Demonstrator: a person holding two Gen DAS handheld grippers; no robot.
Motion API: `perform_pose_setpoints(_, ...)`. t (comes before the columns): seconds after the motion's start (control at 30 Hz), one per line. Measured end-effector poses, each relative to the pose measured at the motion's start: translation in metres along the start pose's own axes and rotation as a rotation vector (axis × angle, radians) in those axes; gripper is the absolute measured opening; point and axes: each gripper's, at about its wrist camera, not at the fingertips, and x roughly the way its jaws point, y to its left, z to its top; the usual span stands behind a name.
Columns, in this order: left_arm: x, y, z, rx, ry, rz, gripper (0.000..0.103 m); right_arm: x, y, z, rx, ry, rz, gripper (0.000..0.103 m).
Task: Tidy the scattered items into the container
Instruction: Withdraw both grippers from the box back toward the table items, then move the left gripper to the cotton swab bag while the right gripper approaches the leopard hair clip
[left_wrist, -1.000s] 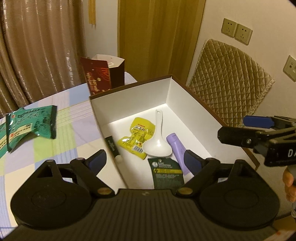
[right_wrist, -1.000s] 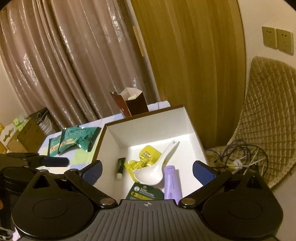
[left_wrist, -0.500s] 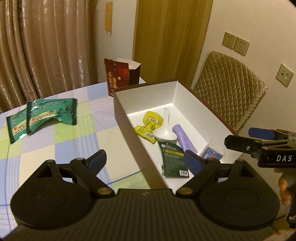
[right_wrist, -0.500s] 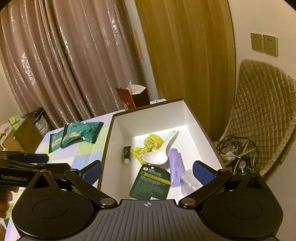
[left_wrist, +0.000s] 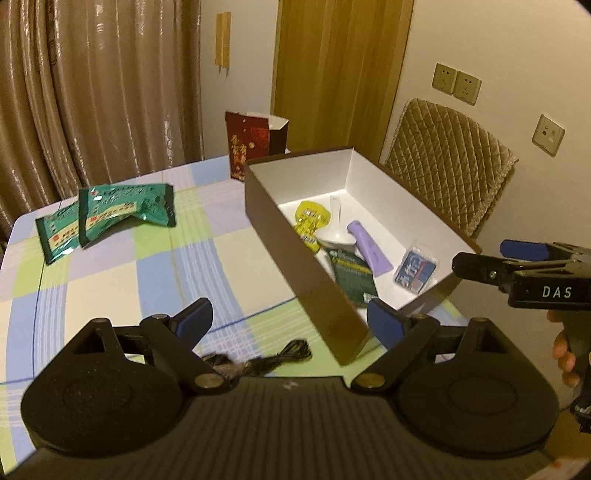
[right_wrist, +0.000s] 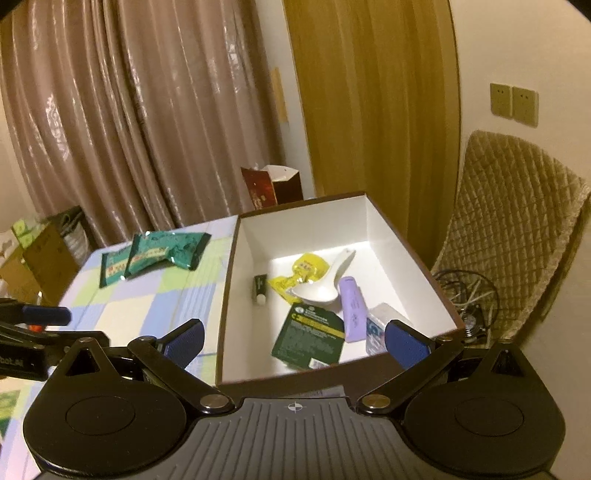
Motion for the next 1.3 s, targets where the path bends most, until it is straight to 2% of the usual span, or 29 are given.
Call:
perform_pose_setpoints(0.23,-0.017,0.013,-0.020,-0.025,0.015,-0.001,0.088,-0.009,0.012,-0.021,0.008,0.013,-0.002,0.101)
perform_pose_setpoints(0.53,-0.022,0.031,-0.056,-0.024,0.067,0.021,0.088,0.000,0.032,-0.050,0.002,0.108,0.046,0.101)
perform_pose_setpoints(0.63,-0.021,0.039,-0.066,-0.026,0.087,0.025,0.088,0.005,0.044,-0.060,-0.048,0.144,0.055,0.101)
perform_pose_setpoints(0.9,-0.016,0.052,-0.085,-0.019,0.118,0.032,0.088,0.023,0.065,-0.084,-0.072,0.220,0.083,0.101)
perform_pose_setpoints(1.3,0.008,0.066,-0.108,-0.038,0.179,0.044,0.088,0.052,0.072,-0.106,-0.049,0.294,0.083,0.101)
